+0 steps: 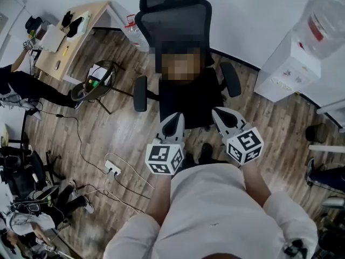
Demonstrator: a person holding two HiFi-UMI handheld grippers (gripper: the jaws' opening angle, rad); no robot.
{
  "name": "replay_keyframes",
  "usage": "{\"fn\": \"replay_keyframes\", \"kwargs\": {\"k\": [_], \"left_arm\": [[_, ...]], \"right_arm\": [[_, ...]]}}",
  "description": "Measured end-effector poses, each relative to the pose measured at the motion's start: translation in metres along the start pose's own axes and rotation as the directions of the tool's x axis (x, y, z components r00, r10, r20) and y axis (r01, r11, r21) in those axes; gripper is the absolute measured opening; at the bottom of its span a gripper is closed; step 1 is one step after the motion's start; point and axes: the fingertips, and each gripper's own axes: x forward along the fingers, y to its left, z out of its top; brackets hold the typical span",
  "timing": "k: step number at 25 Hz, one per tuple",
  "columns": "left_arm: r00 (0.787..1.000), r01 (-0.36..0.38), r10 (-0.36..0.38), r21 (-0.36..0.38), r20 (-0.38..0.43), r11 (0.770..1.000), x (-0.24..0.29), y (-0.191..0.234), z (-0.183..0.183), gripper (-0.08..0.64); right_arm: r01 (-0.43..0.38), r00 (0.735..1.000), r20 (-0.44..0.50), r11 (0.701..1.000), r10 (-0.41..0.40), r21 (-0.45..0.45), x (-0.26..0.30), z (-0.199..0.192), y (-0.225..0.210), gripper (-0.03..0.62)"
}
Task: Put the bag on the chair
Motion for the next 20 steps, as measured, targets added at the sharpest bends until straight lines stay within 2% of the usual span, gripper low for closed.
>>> {"fn": "replay_keyframes", "kwargs": {"k": [4, 20], "left_arm": [[1.0, -0.003, 0.004, 0.019, -0.009, 1.0, 0.001, -0.001, -0.002, 0.006], [1.0, -0.015, 0.016, 0.019, -0.022, 1.0, 0.0, 0.012, 0.001, 0.005]], "right_arm": [[0.003, 1.0, 0.0, 1.0, -0.003, 0.013, -0.002, -0.002, -0.001, 0.003], [0.029, 0.999, -0.02, 1.0, -0.029, -0.01, 0.007, -0.002, -0.007, 0.003]]}}
